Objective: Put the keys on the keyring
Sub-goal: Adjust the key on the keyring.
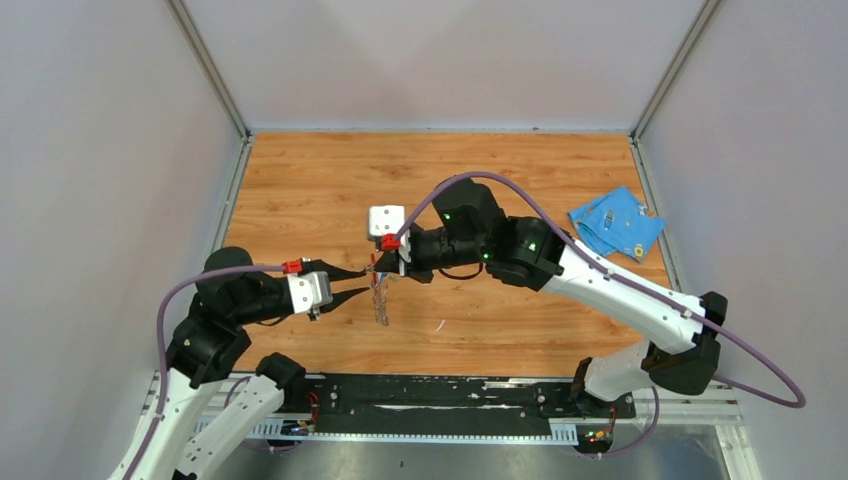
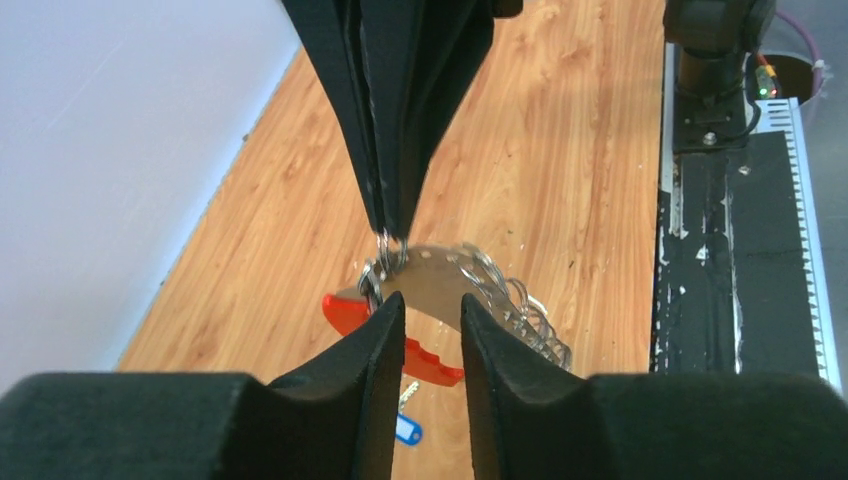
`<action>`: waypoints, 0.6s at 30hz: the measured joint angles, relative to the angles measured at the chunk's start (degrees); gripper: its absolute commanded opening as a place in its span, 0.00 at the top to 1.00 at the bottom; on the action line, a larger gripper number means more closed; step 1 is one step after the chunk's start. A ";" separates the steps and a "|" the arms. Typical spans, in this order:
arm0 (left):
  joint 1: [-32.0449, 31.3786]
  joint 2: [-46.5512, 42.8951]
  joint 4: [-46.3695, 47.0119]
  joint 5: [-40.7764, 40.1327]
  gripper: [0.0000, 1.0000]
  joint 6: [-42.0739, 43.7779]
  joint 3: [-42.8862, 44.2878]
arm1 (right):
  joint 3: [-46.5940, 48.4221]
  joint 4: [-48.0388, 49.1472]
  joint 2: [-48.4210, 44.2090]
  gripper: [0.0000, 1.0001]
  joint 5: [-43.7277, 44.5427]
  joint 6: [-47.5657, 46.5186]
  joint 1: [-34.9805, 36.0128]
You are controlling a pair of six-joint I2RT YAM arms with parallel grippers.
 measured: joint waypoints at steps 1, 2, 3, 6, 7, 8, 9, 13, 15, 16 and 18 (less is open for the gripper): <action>0.00 -0.66 -0.52 -0.33 0.66 0.66 0.07 | -1.88 1.79 -1.16 0.99 -0.13 1.29 -0.50; 0.00 -1.14 -0.96 -0.57 0.66 1.27 0.13 | -3.21 3.02 -2.05 1.00 -0.24 2.32 -0.92; 0.00 -1.79 -1.44 -1.03 0.66 2.01 0.20 | -4.61 4.44 -2.99 0.99 -0.50 3.52 -1.40; 0.00 -3.63 -2.97 -2.32 0.66 4.42 0.52 | -7.19 7.87 -4.81 1.00 -1.57 6.71 -2.34; 0.00 -4.09 -3.45 -2.75 0.65 5.31 0.76 | -7.87 8.94 -5.18 1.00 -1.90 7.65 -2.51; 0.00 -4.37 -3.87 -3.08 0.64 5.92 0.98 | -8.50 9.79 -5.53 0.99 -2.27 8.59 -2.62; 0.00 -4.63 -4.28 -3.50 0.62 6.69 1.22 | -9.05 10.51 -5.81 1.00 -2.67 9.29 -2.62; 0.00 -4.52 -4.83 -4.04 0.60 9.27 2.45 | -10.25 12.24 -6.27 0.99 -4.13 11.67 -2.73; 0.00 -3.50 -4.79 -3.74 0.60 9.79 3.37 | -10.51 12.85 -6.32 1.00 -4.52 12.46 -2.73; 0.00 -2.58 -4.76 -3.37 0.61 9.88 4.07 | -10.75 13.25 -6.40 1.00 -4.70 12.92 -2.73; 0.00 -0.81 -4.24 -2.62 0.63 9.44 4.98 | -11.41 14.47 -6.67 0.99 -5.03 13.79 -2.73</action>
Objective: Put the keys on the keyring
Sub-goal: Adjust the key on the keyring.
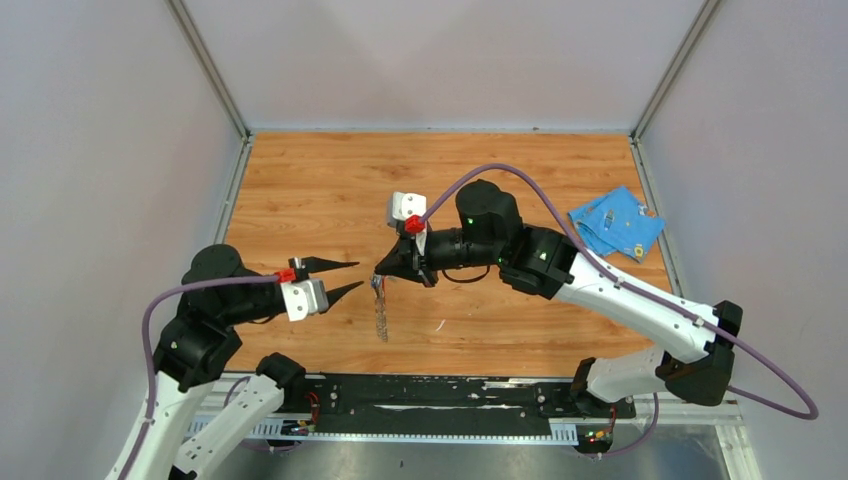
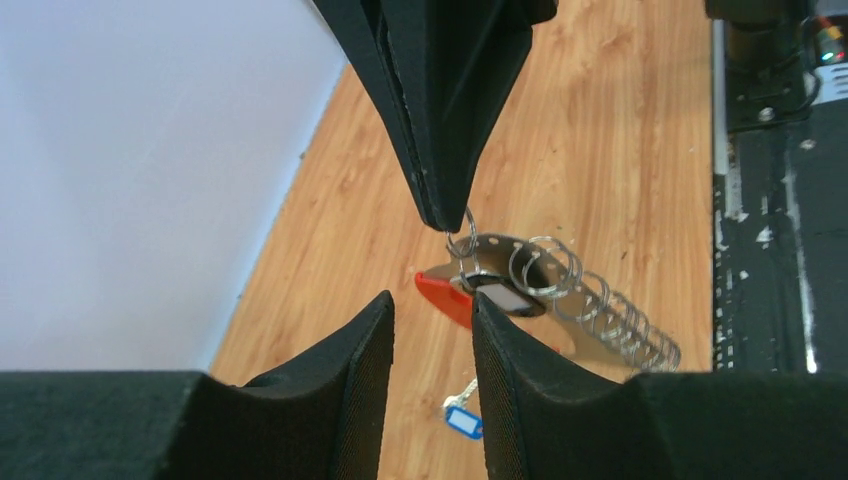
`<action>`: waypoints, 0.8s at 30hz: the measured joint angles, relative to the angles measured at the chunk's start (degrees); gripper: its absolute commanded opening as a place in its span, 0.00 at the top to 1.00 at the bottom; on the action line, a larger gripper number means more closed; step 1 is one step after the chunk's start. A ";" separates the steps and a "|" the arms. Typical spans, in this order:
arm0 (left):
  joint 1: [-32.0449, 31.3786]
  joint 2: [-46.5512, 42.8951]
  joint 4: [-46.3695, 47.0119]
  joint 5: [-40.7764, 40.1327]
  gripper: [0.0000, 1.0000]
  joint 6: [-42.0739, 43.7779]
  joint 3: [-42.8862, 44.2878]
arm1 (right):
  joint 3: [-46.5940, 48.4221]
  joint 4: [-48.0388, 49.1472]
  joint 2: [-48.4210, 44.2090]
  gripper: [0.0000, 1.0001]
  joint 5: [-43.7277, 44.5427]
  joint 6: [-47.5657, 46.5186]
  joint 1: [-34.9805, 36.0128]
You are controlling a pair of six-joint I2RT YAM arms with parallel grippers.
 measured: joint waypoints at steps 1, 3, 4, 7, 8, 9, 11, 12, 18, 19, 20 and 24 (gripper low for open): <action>0.00 0.94 0.28 0.48 0.63 -0.61 0.37 | -0.52 0.79 -0.22 1.00 -0.07 0.57 0.00; 0.00 2.51 0.81 1.70 0.64 -2.16 0.79 | -1.70 2.29 -0.70 1.00 -0.11 1.40 0.00; 0.00 3.19 1.05 2.49 0.64 -3.15 0.85 | -2.75 3.69 -1.09 1.00 -0.17 2.01 0.00; 0.00 4.63 1.22 4.35 0.64 -6.51 0.85 | -5.07 6.21 -2.01 1.00 -0.33 3.34 0.00; 0.00 5.07 1.25 5.03 0.64 -7.76 0.85 | -5.57 6.82 -2.14 1.00 -0.44 3.72 0.00; 0.00 5.46 1.27 5.64 0.64 -8.96 0.85 | -5.79 7.21 -2.16 1.00 -0.52 3.96 0.00; 0.00 6.03 1.31 6.69 0.65 -10.75 0.85 | -6.01 7.98 -2.16 1.00 -0.70 4.33 0.00; 0.00 6.36 1.36 7.17 0.65 -11.69 0.85 | -6.01 8.22 -2.16 1.00 -0.87 4.48 -0.02; 0.00 8.37 1.70 8.31 0.71 -14.67 0.85 | -6.01 8.87 -2.16 1.00 -1.77 5.18 -0.11; 0.00 8.59 1.86 8.28 0.73 -14.99 0.83 | -6.01 8.87 -2.16 1.00 -1.99 5.22 -0.11; 0.00 8.74 2.05 8.26 0.75 -15.37 0.83 | -6.01 8.87 -2.16 1.00 -2.19 5.25 -0.11; 0.00 8.68 3.26 8.41 0.91 -16.87 0.83 | -6.01 8.87 -2.16 1.00 -2.80 5.22 -0.11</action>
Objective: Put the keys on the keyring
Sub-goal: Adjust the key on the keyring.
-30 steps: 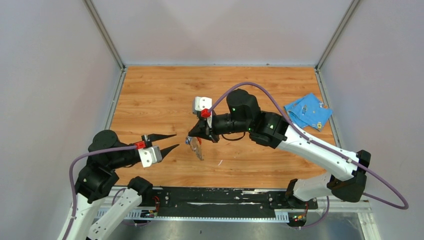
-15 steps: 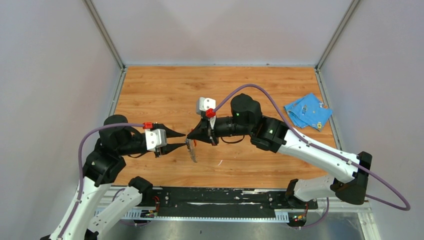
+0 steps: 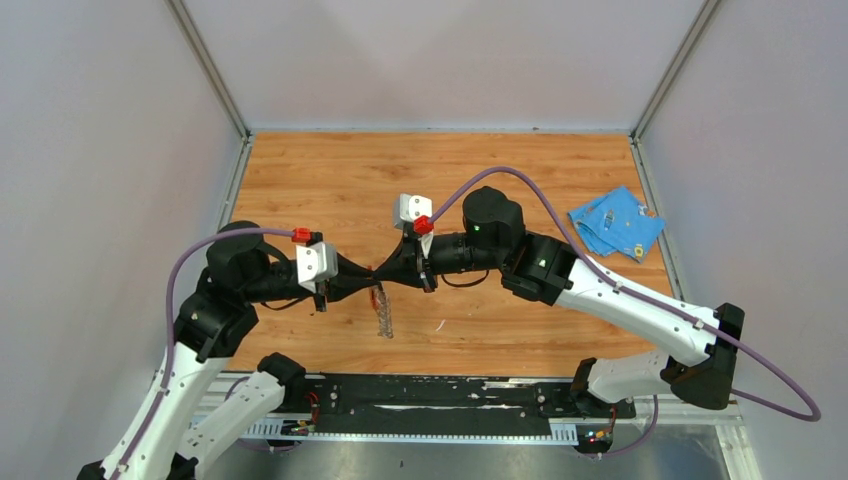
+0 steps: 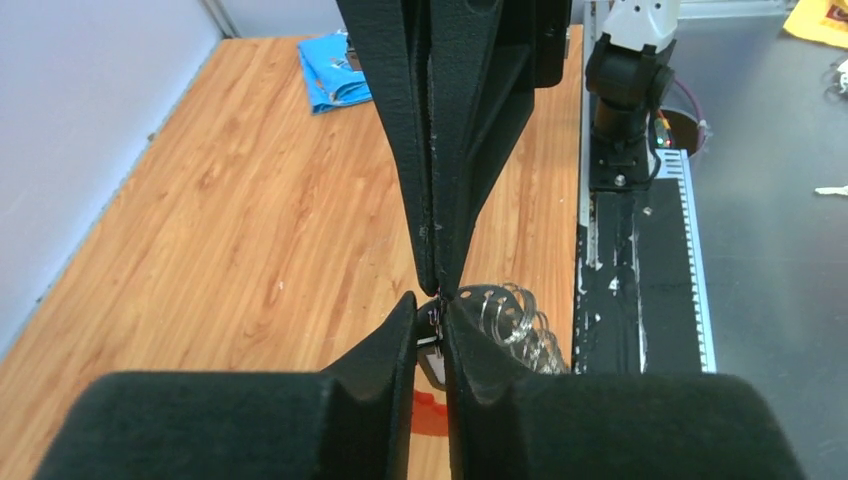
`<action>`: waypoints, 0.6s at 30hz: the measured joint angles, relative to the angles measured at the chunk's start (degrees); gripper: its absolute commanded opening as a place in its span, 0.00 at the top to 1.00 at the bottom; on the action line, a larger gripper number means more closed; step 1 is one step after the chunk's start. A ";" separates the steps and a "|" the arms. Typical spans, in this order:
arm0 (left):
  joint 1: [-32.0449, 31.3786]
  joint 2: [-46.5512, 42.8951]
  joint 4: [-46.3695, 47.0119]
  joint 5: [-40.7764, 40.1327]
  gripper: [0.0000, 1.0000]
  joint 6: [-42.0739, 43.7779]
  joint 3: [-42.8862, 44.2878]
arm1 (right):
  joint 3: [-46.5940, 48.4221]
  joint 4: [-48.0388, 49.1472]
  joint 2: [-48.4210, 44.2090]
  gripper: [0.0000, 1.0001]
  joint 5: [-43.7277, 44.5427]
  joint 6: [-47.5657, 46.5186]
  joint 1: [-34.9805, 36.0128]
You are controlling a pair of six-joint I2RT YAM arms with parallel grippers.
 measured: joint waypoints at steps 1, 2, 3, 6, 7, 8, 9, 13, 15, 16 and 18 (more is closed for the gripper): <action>0.00 -0.09 0.22 0.07 0.94 -0.22 0.00 | 0.00 0.00 0.00 1.00 -0.09 0.00 0.00; 0.00 -0.17 0.46 0.07 0.97 -0.35 0.00 | 0.00 -0.02 0.00 1.00 -0.11 0.00 0.00; 0.00 -0.26 0.61 0.07 1.00 -0.39 0.00 | 0.00 -0.07 0.02 1.00 -0.11 0.00 0.00; 0.00 -0.83 0.44 0.17 1.00 0.09 -0.02 | 0.02 -0.15 0.02 0.99 -0.31 -0.02 -0.02; 0.00 -1.03 0.35 0.20 1.00 0.35 -0.07 | 0.04 -0.22 0.04 1.00 -0.42 -0.04 -0.02; 0.00 -1.18 0.28 0.20 1.00 0.57 -0.13 | 0.15 -0.50 0.04 0.98 -0.63 -0.15 -0.02; 0.00 -1.36 0.15 0.17 1.00 0.83 -0.15 | 0.33 -0.85 0.13 0.91 -0.79 -0.28 -0.02; -0.04 -1.75 -0.96 -0.31 1.00 1.92 -0.31 | 2.89 -4.44 0.66 0.76 -1.05 -1.68 -0.42; -0.04 -1.75 -1.57 -0.50 1.00 2.34 -0.44 | 4.85 -6.60 0.68 0.73 -1.01 -2.82 -1.16; -0.04 -1.73 -2.14 -0.59 1.00 2.54 -0.46 | 6.01 -7.56 0.68 0.72 -0.96 -3.37 -1.62; -0.04 -1.70 -2.69 -0.63 1.00 2.71 -0.46 | 8.09 -9.81 0.68 0.69 -0.98 -4.70 -2.47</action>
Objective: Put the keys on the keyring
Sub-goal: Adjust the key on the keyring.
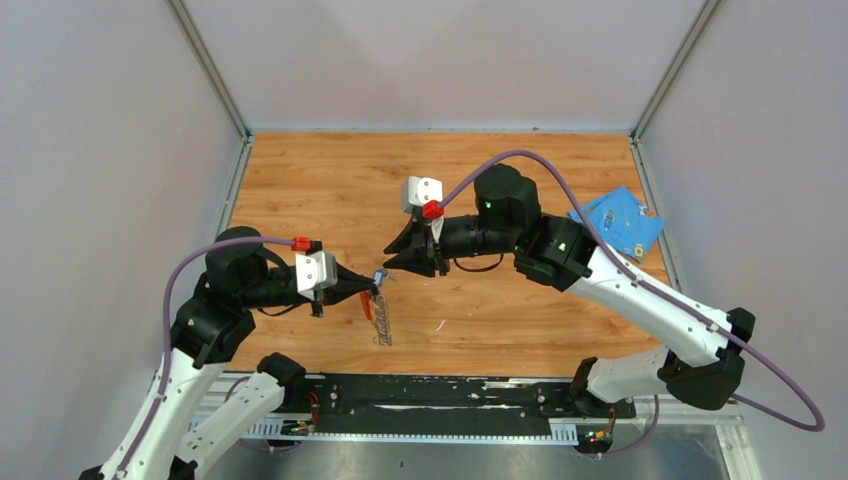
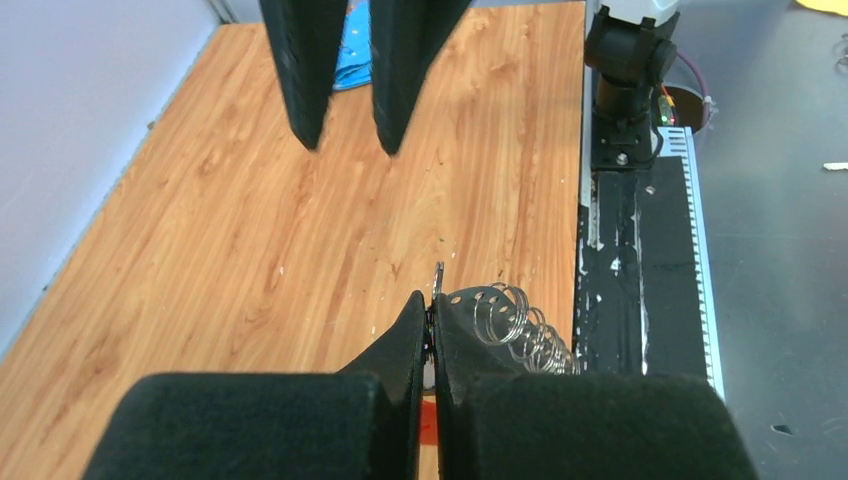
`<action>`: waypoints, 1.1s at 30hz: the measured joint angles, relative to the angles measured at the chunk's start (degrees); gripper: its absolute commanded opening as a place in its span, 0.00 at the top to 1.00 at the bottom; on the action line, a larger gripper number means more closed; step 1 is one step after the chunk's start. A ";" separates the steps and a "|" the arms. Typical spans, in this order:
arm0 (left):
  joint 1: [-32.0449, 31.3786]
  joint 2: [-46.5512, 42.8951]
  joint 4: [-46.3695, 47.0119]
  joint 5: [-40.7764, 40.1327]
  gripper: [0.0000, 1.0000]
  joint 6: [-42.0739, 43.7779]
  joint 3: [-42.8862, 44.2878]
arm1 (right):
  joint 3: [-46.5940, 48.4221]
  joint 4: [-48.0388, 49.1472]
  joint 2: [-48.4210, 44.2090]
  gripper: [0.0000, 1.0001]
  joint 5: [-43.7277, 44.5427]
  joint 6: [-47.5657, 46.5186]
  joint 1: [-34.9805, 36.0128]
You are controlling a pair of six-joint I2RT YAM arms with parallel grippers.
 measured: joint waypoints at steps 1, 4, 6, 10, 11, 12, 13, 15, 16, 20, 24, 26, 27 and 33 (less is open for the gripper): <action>0.00 -0.02 -0.33 0.02 1.00 0.04 0.00 | 1.11 -1.46 0.11 0.68 -0.04 -0.85 -0.31; 0.00 -0.02 -0.94 0.04 1.00 0.15 0.00 | 4.98 -6.45 1.27 0.65 -0.31 -3.82 -0.70; 0.00 -0.02 -1.01 0.04 1.00 0.24 0.00 | 7.76 -10.54 2.86 0.64 -0.81 -6.12 -0.70; 0.00 0.02 -1.14 0.00 1.00 0.24 0.00 | 11.21 -16.83 6.23 0.63 -1.01 -9.70 -0.59; 0.00 0.02 -1.20 0.00 1.00 0.26 0.00 | 12.46 -18.93 7.45 0.63 -0.42 -10.78 -0.33; 0.00 0.04 -1.20 0.00 1.00 0.26 0.00 | 12.94 -19.69 8.00 0.63 -0.07 -11.23 -0.11; 0.00 0.04 -1.22 -0.04 1.00 0.28 0.00 | 13.77 -21.11 8.79 0.63 0.52 -11.93 0.24; 0.00 0.15 -1.22 -0.07 1.00 0.42 0.00 | 16.13 -24.13 10.78 0.63 2.19 -13.42 1.27; 0.00 0.24 -1.25 -0.09 1.00 0.48 0.00 | 17.00 -25.09 11.54 0.63 2.86 -13.97 1.75; 0.00 0.68 -1.49 -0.24 1.00 1.07 0.00 | 18.27 -28.00 12.70 0.64 4.98 -15.50 2.99; 0.00 0.74 -1.77 -0.66 1.00 1.36 0.00 | 19.63 -29.57 13.42 0.64 6.03 -16.39 3.65; 0.00 0.74 -1.95 -0.79 1.00 1.51 0.00 | 20.28 -30.08 13.88 0.65 6.36 -16.59 4.07; 0.00 0.74 -2.01 -0.87 1.00 1.55 0.00 | 20.48 -30.12 14.10 0.65 6.38 -16.63 4.22; 0.00 0.72 -2.05 -1.16 1.00 1.68 0.00 | 21.35 -30.53 15.91 0.75 6.47 -16.72 5.01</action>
